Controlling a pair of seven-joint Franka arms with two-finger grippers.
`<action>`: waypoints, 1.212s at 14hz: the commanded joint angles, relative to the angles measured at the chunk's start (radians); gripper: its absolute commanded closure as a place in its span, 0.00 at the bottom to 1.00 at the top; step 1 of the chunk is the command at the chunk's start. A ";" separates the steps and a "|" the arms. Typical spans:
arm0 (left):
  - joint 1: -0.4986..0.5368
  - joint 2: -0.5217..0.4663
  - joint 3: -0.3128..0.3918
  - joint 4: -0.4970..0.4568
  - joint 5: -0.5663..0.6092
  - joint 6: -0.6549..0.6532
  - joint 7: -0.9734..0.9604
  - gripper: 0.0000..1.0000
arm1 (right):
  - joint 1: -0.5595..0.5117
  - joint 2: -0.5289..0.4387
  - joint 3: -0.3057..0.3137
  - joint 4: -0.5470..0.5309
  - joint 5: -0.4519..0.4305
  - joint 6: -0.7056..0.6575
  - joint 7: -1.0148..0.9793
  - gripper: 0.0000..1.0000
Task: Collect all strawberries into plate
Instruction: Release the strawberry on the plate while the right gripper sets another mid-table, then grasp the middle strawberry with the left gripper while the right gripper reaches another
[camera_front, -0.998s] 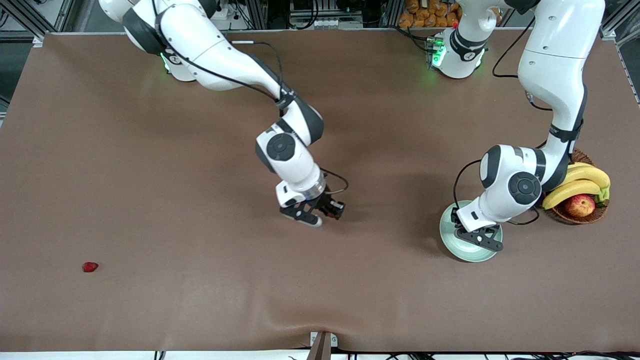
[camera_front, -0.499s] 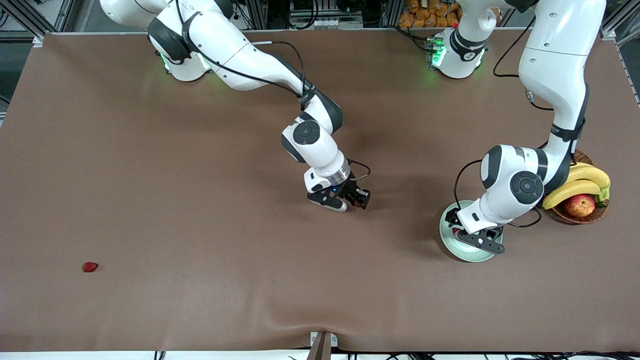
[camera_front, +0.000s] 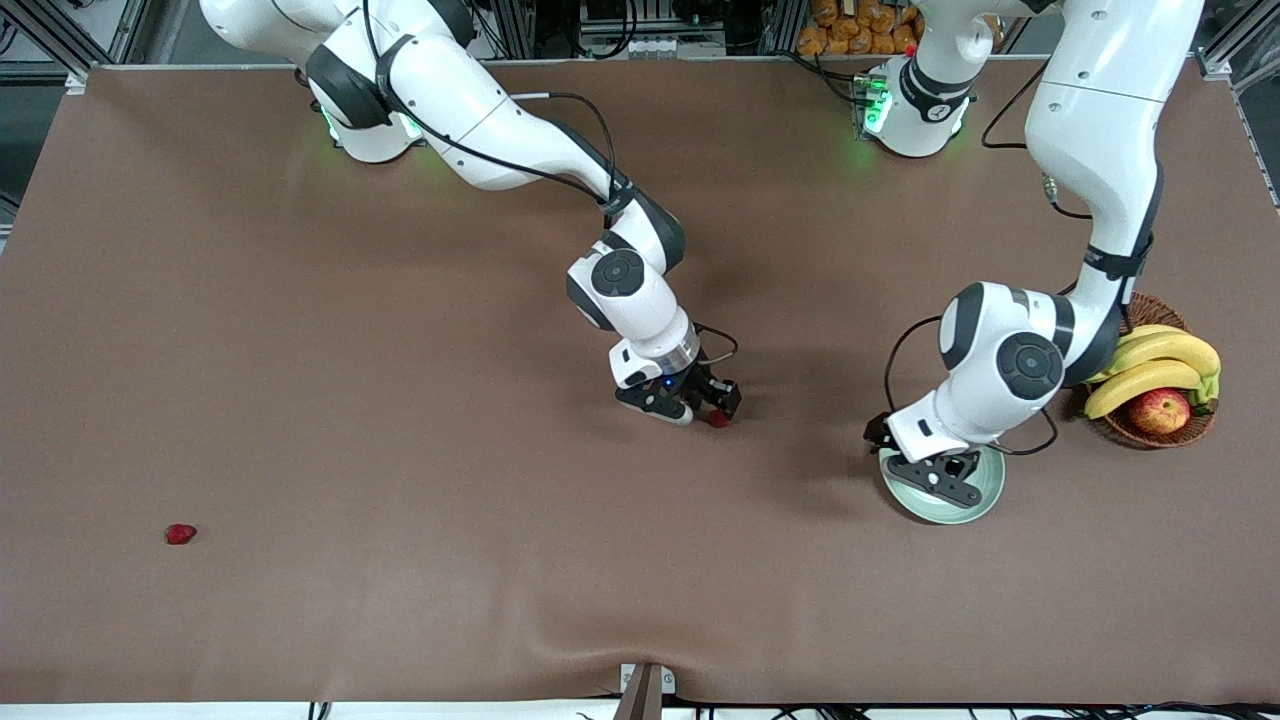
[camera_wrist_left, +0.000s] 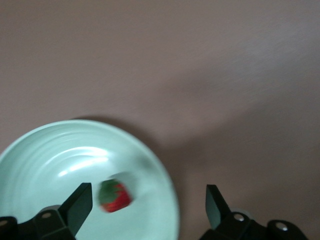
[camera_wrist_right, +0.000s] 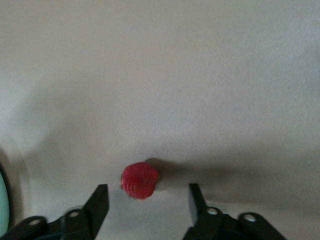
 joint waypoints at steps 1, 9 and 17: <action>-0.005 -0.023 -0.050 0.000 0.008 -0.001 -0.111 0.00 | -0.020 -0.031 -0.016 0.023 -0.010 -0.026 0.002 0.00; -0.214 0.075 -0.077 0.129 0.015 0.001 -0.498 0.00 | -0.288 -0.184 -0.016 -0.056 -0.013 -0.284 -0.281 0.00; -0.279 0.206 -0.070 0.190 0.019 0.090 -0.529 0.00 | -0.655 -0.283 -0.027 -0.098 -0.016 -0.614 -0.778 0.00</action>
